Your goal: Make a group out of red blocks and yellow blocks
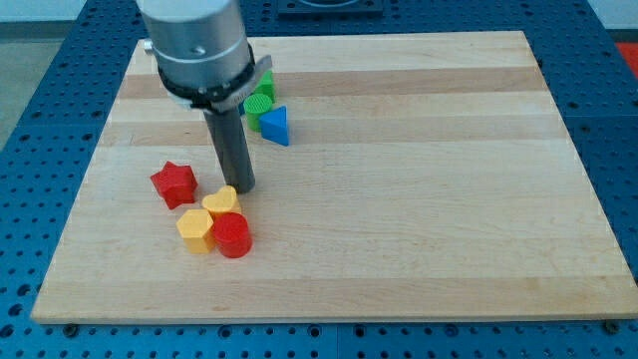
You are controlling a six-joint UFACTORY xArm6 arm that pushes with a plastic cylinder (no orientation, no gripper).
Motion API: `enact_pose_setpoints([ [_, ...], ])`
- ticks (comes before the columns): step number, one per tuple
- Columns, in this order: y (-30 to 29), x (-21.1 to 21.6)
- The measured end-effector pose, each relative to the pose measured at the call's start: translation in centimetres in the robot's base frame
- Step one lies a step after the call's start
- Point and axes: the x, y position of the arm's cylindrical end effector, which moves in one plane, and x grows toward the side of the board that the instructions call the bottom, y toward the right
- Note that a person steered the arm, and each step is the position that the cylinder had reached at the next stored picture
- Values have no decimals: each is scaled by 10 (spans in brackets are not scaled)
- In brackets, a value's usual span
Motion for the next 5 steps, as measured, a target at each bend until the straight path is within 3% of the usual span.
enact_pose_setpoints([
  [1, -7, -43],
  [2, -70, -58],
  [3, -80, -21],
  [4, -47, 17],
  [5, -47, 17],
])
